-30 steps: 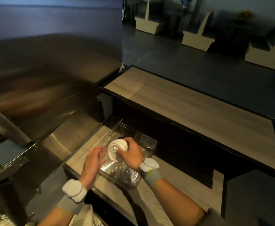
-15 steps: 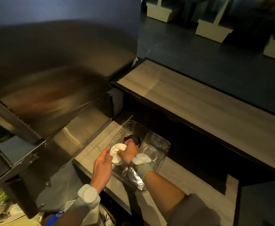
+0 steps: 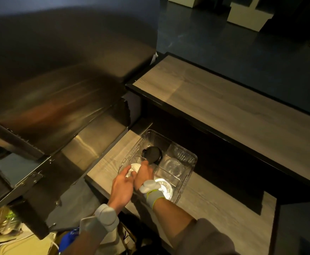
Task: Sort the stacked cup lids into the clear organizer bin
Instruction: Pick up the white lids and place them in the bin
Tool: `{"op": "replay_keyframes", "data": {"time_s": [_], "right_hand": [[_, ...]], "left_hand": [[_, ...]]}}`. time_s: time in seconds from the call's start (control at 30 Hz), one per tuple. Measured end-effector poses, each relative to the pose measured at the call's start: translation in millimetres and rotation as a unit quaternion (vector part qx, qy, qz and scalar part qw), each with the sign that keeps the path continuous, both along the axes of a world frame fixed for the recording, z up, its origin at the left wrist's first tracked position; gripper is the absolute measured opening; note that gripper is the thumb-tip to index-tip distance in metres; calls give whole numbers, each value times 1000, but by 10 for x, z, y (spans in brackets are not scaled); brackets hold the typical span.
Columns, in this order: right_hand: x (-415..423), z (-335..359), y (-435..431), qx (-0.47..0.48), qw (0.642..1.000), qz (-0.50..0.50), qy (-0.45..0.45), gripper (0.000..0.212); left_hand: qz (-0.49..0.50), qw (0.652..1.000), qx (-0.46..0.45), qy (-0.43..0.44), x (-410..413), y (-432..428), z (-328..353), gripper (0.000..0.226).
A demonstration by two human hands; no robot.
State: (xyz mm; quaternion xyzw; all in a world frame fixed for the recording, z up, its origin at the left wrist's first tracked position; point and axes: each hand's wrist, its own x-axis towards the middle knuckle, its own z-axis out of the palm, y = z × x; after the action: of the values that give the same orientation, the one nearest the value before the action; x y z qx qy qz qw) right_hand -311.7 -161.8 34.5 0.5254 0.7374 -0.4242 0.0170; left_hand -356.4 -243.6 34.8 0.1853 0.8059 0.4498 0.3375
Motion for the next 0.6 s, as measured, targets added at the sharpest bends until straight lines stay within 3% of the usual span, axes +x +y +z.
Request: {"op": "replay_keyframes", "data": {"time_s": [0.1, 0.27, 0.43, 0.6], "right_hand": [[-34, -57, 37, -38, 999, 6, -22, 54], [-51, -118, 162, -74, 997, 15, -24, 25], [-71, -193, 159, -79, 996, -13, -50, 54], [-31, -220, 199, -67, 997, 0, -26, 39]], "left_hand": [[-9, 1000, -15, 8, -1, 8, -43, 43], [-15, 999, -38, 23, -32, 2, -101, 49], [-12, 999, -49, 5, -67, 3, -143, 50], [-31, 997, -64, -1, -101, 13, -160, 55]]}}
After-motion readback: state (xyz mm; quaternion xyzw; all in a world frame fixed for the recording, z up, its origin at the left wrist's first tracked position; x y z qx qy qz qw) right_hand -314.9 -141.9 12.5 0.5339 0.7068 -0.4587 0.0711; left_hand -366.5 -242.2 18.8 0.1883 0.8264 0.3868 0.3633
